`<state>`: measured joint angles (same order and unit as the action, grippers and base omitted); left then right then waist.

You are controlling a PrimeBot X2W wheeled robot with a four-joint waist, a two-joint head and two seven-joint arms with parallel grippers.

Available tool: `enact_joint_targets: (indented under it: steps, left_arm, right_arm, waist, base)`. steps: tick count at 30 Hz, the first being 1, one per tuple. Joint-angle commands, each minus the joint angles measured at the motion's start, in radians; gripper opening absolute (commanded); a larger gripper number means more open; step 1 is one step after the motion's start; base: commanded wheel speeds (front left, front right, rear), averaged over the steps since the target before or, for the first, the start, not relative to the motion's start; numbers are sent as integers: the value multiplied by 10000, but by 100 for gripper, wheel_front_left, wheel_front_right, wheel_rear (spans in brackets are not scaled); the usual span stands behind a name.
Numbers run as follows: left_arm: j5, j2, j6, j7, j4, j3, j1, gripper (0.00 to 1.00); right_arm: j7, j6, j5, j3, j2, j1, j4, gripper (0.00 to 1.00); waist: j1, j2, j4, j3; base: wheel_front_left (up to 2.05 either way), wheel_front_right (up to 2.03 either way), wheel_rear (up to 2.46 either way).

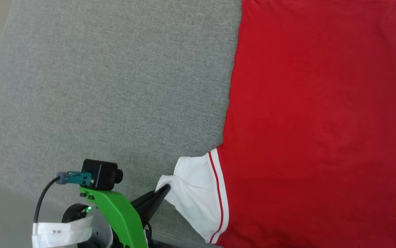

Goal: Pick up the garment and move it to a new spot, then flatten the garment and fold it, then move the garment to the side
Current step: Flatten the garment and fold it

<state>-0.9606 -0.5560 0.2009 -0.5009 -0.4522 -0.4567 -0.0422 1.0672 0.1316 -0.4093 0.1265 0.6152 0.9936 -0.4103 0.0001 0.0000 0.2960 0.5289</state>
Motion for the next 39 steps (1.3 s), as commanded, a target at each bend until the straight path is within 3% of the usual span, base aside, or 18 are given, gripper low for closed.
enact_joint_targets:
  steps: [1,11,12,14,25,39]
  left_arm:
    - [135,97,-93,97,54,-43,-208,0]
    - [188,315,-201,238,263,-171,-405,0]
    - [188,330,-205,246,281,-178,-417,0]
    - [187,346,-203,260,306,-179,-432,0]
    - [188,359,-145,333,456,-104,-481,0]
    - [55,336,-94,407,1446,-21,-281,0]
  right_arm:
    - [-112,-9,78,40,24,205,-151,100]
    - [-317,-9,99,383,-153,362,-860,100]
    - [-286,-9,60,373,-172,322,-938,96]
    - [-210,-9,14,332,-205,248,-1062,0]
    - [-600,-9,-86,314,-166,-308,-1265,0]
    - [-1676,-9,-685,138,-132,-2741,-1595,0]
  waist:
    - [-1,0,270,279]
    - [-1,0,436,476]
    - [-1,0,450,479]
    - [-1,0,466,478]
    - [-1,0,241,-73]
    - [-1,0,-872,-2248]
  base:
    - [0,0,0]
    - [0,0,0]
    - [0,0,0]
    - [0,0,0]
    - [0,0,0]
    - [0,0,0]
